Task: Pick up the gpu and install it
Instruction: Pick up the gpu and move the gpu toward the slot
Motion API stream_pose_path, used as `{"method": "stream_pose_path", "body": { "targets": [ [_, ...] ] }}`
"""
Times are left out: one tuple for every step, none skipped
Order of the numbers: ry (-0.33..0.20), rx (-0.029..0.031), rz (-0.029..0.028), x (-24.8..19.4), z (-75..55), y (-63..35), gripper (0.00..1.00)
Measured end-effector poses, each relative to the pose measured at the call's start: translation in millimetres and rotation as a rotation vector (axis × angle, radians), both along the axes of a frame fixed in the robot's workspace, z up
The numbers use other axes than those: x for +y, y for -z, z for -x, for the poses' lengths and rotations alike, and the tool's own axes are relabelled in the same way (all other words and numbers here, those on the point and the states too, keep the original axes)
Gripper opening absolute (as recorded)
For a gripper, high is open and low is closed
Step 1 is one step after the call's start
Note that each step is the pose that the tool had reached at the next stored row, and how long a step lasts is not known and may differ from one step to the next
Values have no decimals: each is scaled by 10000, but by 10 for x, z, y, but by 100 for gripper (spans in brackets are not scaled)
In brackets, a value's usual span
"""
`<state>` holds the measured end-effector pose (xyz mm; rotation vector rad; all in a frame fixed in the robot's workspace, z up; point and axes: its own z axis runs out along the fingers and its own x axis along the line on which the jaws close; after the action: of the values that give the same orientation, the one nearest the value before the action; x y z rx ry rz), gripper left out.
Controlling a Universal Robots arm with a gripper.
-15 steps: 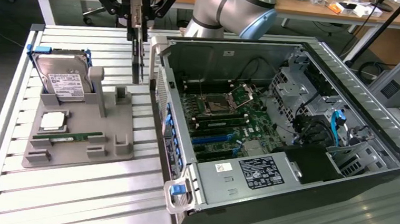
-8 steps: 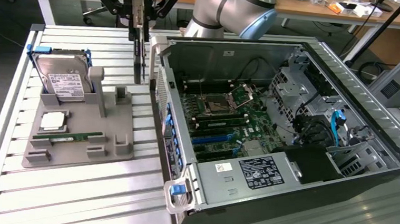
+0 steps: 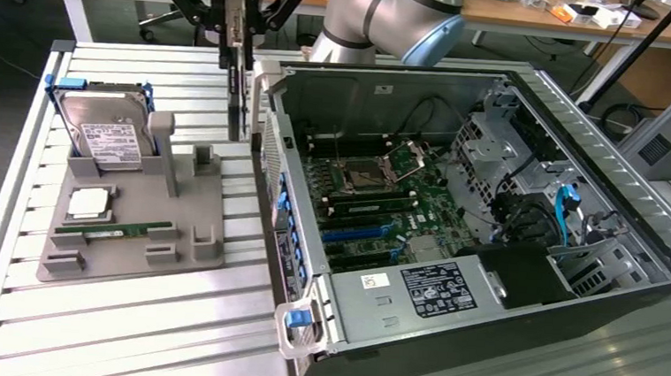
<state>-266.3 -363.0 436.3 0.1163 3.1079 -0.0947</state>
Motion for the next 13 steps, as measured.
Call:
{"method": "stream_pose_path", "body": {
  "targets": [
    [0,0,1,0,-3,0,27],
    [0,0,2,0,-6,0,27],
    [0,0,3,0,-9,0,27],
    [0,0,4,0,-12,0,27],
    [0,0,6,0,-17,0,27],
    [0,0,8,0,-23,0,27],
    [0,0,10,0,-28,0,27],
    [0,0,12,0,-31,0,27],
    [0,0,13,0,-36,0,27],
    [0,0,14,0,-39,0,27],
    [0,0,16,0,-44,0,27],
    [-1,0,18,0,-47,0,27],
    [0,0,19,0,-50,0,27]
  ]
}}
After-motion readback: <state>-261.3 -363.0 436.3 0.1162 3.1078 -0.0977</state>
